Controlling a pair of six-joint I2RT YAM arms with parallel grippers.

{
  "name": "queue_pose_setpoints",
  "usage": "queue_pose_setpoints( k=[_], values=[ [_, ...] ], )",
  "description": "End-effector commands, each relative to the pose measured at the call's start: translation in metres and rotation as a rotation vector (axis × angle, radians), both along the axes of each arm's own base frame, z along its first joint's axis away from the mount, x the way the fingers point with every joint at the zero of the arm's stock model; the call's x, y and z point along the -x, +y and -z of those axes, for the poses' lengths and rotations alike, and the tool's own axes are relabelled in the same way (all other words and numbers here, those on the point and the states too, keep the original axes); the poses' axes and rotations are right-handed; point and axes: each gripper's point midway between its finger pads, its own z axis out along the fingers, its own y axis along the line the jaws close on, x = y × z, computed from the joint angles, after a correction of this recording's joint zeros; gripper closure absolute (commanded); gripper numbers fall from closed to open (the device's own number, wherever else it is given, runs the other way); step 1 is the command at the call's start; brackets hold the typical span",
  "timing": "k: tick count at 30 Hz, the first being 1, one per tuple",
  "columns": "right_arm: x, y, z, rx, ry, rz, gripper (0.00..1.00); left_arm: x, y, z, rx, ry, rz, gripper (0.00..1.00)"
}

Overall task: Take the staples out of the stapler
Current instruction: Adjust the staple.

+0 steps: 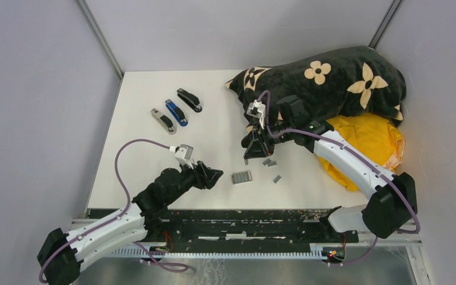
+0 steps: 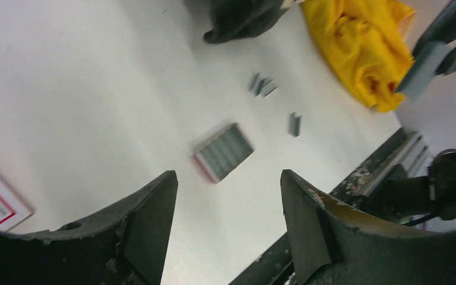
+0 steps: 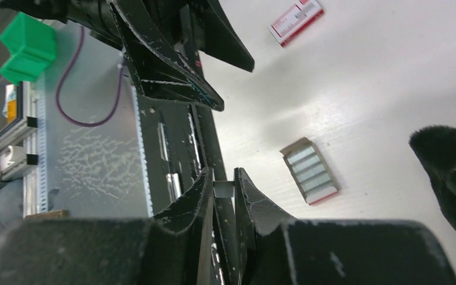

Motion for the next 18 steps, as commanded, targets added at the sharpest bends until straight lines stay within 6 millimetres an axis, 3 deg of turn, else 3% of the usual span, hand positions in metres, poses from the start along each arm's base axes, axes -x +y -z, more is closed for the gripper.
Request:
queue_pose_setpoints(
  k=[1,6,18],
  values=[
    [-0.014,-0.005,0.001,0.068,-0.103,0.02,0.8,-0.012,0.012,0.011,-0.125,-0.022,-0.054,0.28],
    [-0.017,-0.007,0.005,0.091,-0.105,0.022,0.79,-0.01,0.019,0.021,-0.12,-0.032,-0.074,0.28],
    [-0.023,-0.008,0.024,0.142,-0.079,0.033,0.79,-0.014,0.031,0.012,-0.091,-0.092,-0.136,0.26]
  ],
)
